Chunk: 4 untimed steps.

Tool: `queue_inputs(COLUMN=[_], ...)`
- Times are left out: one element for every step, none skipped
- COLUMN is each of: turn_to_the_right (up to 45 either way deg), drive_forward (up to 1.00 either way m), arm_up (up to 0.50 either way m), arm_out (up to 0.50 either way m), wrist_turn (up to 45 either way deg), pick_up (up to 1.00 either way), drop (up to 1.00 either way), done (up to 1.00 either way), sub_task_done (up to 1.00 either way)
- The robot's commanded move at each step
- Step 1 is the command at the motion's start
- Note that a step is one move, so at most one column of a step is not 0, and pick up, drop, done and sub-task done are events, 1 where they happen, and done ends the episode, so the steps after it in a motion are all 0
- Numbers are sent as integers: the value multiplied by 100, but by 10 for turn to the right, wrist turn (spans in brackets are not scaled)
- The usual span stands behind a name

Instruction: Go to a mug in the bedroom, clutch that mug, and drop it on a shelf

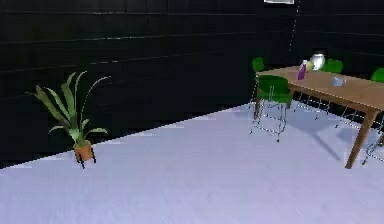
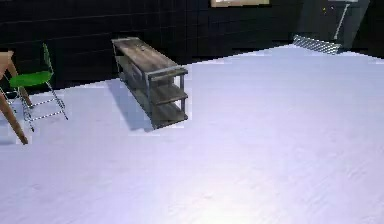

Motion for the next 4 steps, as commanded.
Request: queue_inputs(turn_to_the_right=[-360,0,-360,0], drive_forward=[0,55,0,50], arm_up=[0,0,0,0], arm_out=[0,0,0,0], wrist_turn=[0,0,0,0], pick_up=[0,0,0,0], drop=[0,0,0,0], done=[0,0,0,0], sub_task_done=[0,0,0,0])
